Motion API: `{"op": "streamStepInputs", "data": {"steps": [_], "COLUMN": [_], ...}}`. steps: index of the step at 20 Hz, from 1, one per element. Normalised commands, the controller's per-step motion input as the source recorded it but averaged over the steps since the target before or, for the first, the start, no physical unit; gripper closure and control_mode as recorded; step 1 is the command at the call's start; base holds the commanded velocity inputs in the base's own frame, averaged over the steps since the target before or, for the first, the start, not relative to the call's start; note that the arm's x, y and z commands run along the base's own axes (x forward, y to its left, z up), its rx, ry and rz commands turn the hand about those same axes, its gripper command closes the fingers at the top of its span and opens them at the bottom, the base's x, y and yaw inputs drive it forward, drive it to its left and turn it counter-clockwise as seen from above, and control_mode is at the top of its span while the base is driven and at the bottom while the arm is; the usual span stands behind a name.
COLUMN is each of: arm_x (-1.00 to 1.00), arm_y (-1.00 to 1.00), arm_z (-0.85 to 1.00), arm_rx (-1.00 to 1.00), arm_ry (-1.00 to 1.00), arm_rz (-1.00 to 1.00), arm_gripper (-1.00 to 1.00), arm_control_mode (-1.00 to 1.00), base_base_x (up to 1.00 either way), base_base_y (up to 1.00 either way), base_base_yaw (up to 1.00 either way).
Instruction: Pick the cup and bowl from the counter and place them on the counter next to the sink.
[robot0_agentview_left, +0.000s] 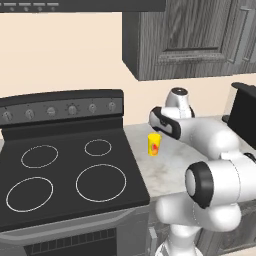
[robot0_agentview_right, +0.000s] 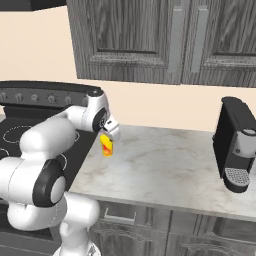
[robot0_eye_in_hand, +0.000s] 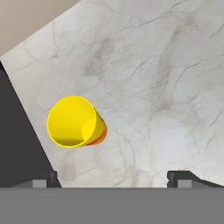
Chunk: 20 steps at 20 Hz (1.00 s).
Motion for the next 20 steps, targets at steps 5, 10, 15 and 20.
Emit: {"op": "streamStepInputs", "data": {"steps": [5,10,15,20], "arm_x": [0.19,0.15,0.05,0.17], "arm_y": [0.00,0.00,0.00,0.00], "arm_z": [-0.09,-0.14,-0.08,-0.18], "arm_rx": [0.00,0.01,0.02,0.00], "arm_ry": [0.00,0.00,0.00,0.00], "arm_rz": [0.00,0.00,0.00,0.00], "arm_gripper": [-1.00,-1.00,-1.00,-1.00], "arm_control_mode": [-1.00,-1.00,-1.00,-1.00], "base_base_x": [0.00,0.00,0.00,0.00], "base_base_y": [0.00,0.00,0.00,0.00], "base_base_yaw": [0.00,0.00,0.00,0.00]}}
